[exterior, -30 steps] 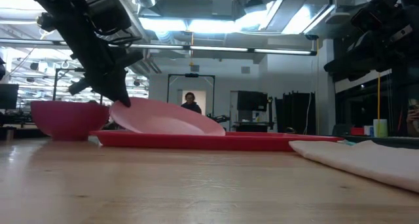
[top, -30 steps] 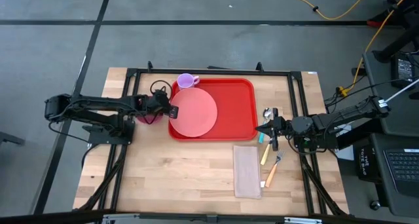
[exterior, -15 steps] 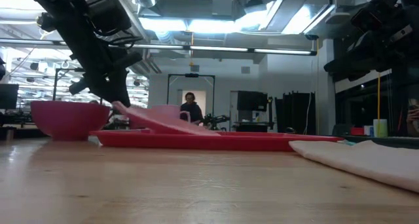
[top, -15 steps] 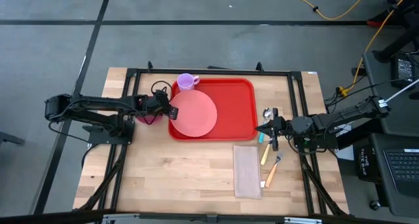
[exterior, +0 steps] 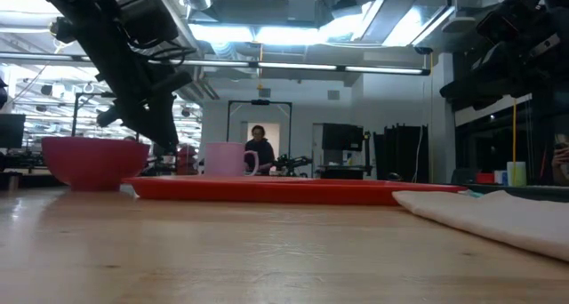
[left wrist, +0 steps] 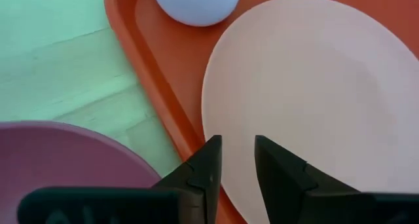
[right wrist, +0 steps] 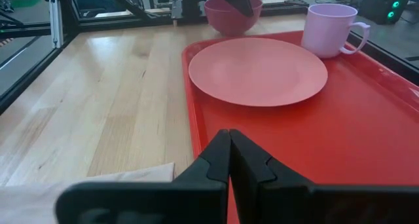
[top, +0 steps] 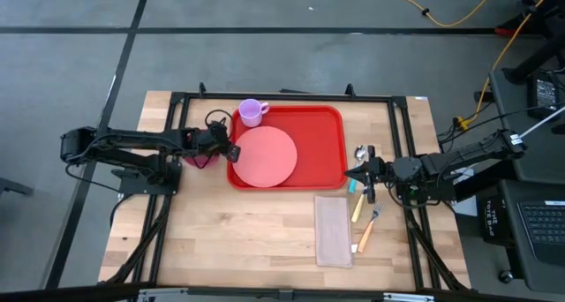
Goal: Set up tray
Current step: Put the pink bowl on the pink plate on the red tray
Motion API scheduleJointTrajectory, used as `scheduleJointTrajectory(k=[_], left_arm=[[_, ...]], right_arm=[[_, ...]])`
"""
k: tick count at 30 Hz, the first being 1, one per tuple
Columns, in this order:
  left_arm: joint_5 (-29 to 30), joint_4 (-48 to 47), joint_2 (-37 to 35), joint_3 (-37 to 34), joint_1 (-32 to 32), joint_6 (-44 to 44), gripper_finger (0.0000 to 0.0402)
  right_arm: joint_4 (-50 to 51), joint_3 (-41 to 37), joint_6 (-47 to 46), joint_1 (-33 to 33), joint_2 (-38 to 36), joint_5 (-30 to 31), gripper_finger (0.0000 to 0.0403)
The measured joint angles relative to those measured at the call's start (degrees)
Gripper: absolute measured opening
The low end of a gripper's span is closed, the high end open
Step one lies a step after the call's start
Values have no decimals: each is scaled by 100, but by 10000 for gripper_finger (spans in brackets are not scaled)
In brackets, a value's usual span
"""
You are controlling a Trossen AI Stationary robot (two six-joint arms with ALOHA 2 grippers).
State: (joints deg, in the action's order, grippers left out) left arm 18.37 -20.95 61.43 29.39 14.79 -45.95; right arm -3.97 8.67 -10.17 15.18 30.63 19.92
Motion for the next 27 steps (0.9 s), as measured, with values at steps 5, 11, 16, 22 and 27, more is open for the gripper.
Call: scheduleJointTrajectory(k=[5,11,16,22,27], left_arm=[[-160,-23,0,99,0,330,82],[-360,-2,-7,631,-1,1247,82],[-639,-231,-9,1087,-4,1861,81],[-645,-1610,-9,1700,-11,1819,81],[-607,-2619,-7,2146,-42,1539,81]], right_arm=[[0,0,4,2,0,0,9],[0,0,9,0,0,44,9],[-2,0,-7,0,0,74,9],[-2,0,-2,0,0,208,9],[-2,0,-2,0,0,212,9]])
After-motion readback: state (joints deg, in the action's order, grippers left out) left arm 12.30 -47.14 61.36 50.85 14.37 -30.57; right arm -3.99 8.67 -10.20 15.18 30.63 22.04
